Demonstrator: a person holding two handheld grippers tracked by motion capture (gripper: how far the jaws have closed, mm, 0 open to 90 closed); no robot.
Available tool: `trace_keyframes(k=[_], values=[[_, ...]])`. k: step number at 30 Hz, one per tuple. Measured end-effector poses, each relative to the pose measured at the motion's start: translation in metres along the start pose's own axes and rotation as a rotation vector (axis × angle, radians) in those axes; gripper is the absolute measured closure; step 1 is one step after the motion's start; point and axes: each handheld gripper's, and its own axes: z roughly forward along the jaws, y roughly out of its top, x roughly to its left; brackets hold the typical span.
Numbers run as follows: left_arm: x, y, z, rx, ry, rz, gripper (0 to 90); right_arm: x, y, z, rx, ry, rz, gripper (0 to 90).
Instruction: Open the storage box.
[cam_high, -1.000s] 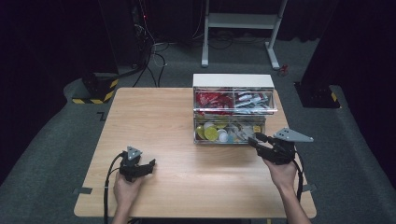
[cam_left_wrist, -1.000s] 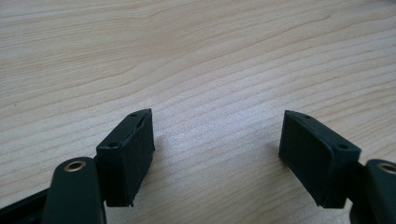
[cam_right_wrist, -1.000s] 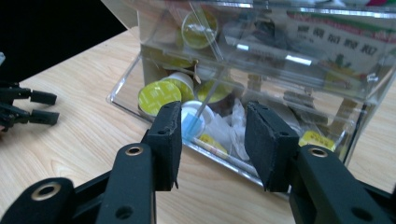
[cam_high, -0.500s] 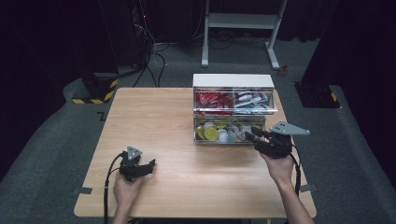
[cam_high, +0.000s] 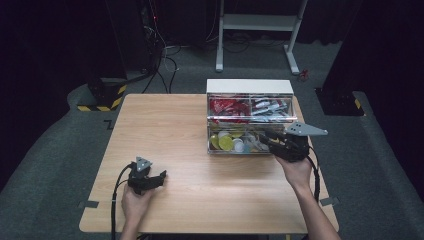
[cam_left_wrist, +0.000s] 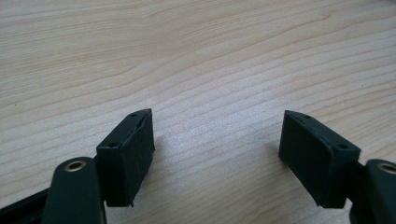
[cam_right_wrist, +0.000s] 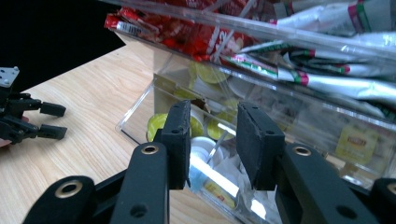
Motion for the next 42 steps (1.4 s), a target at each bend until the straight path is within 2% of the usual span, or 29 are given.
trace_keyframes(k=[13, 29, 42], values=[[0.0, 0.0, 0.0, 0.002, -0.001, 0.0, 26.7, -0.001, 0.016, 0.006, 0.005, 0.008, -0.014, 65.5], [0.0, 0.0, 0.0, 0.001, -0.001, -0.001, 26.6, -0.003, 0.026, 0.01, 0.009, 0.011, -0.016, 66.0], [0.0, 0.0, 0.0, 0.001, -0.001, 0.0, 26.7, -0.006, 0.028, 0.016, 0.019, -0.005, -0.017, 66.7]])
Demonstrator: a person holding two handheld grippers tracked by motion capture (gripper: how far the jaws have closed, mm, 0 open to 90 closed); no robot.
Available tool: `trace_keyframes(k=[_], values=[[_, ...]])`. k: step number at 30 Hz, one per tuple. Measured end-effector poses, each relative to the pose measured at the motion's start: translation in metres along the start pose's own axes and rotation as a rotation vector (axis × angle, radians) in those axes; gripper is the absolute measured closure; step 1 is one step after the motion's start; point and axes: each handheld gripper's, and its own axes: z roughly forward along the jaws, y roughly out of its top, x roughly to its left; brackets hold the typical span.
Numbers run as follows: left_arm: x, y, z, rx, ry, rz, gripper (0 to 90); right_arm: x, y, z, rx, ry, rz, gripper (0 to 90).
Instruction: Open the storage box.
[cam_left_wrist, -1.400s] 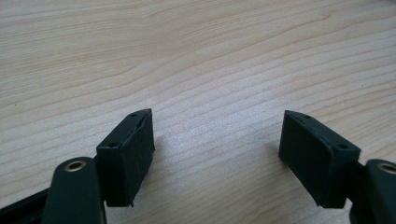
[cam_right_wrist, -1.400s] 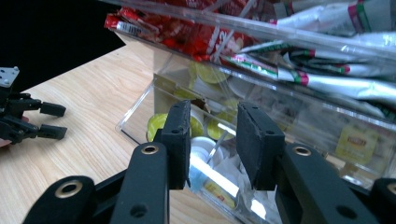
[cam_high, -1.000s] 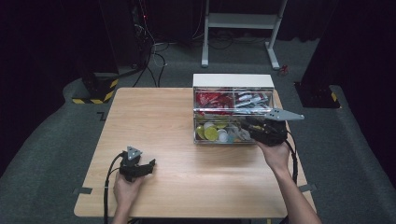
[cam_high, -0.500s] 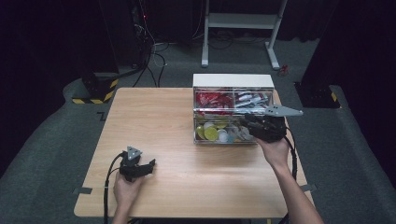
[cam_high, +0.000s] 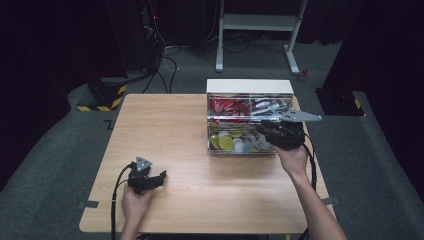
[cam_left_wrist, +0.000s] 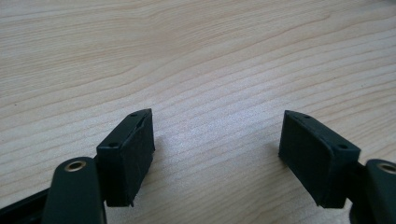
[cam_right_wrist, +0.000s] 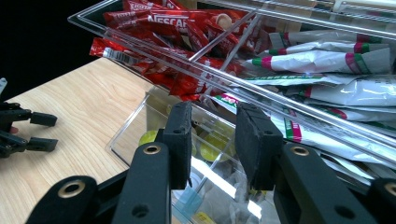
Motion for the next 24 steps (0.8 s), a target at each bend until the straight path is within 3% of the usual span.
trace_keyframes(k=[24], values=[[-0.0002, -0.0001, 0.0, 0.0, -0.002, -0.003, 26.8, -0.0014, 0.0091, -0.0051, -0.003, -0.021, -0.014, 66.6]])
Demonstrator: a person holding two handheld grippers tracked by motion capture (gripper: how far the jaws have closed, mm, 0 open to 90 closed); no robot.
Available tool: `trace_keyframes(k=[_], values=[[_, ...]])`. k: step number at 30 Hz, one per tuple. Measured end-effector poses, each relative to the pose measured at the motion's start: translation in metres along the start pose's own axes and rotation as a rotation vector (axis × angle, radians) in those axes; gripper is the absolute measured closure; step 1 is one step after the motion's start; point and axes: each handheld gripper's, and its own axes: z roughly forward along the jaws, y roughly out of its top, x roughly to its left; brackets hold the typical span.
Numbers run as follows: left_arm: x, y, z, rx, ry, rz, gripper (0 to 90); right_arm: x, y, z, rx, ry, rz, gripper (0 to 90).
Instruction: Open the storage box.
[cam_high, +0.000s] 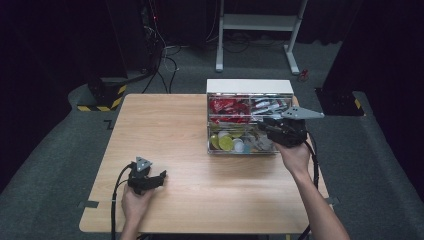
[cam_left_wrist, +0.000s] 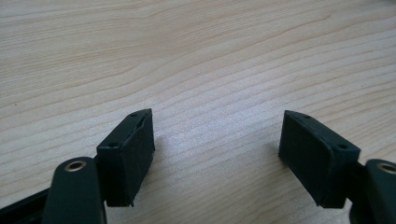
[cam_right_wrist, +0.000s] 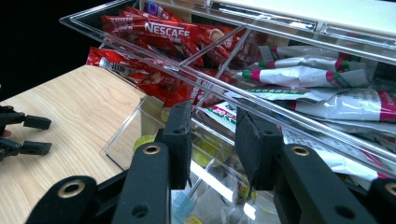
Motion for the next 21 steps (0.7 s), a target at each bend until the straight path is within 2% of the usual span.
trace_keyframes(k=[21], values=[[-0.0001, 0.0001, -0.0001, 0.001, 0.0, 0.001, 26.8, -0.0021, 0.0092, -0.0064, -0.007, -0.012, -0.018, 66.2]])
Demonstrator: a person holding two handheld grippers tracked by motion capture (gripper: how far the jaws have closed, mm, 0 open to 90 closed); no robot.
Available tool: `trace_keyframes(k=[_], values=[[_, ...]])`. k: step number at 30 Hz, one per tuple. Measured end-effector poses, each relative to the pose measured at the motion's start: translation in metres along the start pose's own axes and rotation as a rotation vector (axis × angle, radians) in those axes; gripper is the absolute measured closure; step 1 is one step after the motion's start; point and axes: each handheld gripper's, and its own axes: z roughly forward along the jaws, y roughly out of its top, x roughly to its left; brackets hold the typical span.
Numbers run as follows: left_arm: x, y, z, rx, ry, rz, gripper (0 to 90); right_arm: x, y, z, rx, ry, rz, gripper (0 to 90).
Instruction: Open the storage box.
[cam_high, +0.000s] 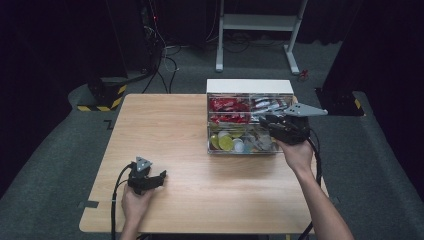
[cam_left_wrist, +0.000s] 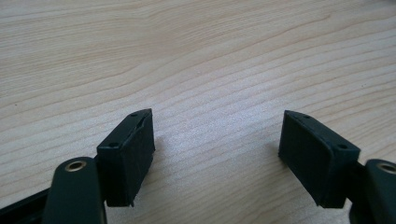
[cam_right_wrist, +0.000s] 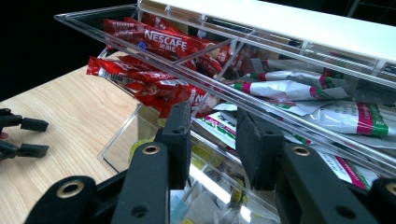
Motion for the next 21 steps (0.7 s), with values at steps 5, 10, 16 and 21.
trace_keyframes(k=[5, 10, 16, 21], values=[[0.0, 0.0, 0.0, 0.0, 0.0, 0.0, 26.8, -0.0011, 0.0016, 0.0002, 0.006, 0.002, 0.004, 66.1], [0.0, 0.0, 0.0, 0.0, 0.0, 0.0, 26.8, -0.0025, 0.006, -0.0016, -0.004, 0.0, -0.002, 66.1], [-0.0001, -0.0001, 0.0001, -0.001, 0.002, 0.0, 26.8, -0.0046, 0.008, -0.0013, -0.005, 0.0, 0.0, 66.1], [0.0, -0.0001, 0.0001, -0.002, 0.002, 0.001, 26.8, -0.0048, 0.0097, -0.0016, -0.008, -0.003, -0.001, 66.0]])
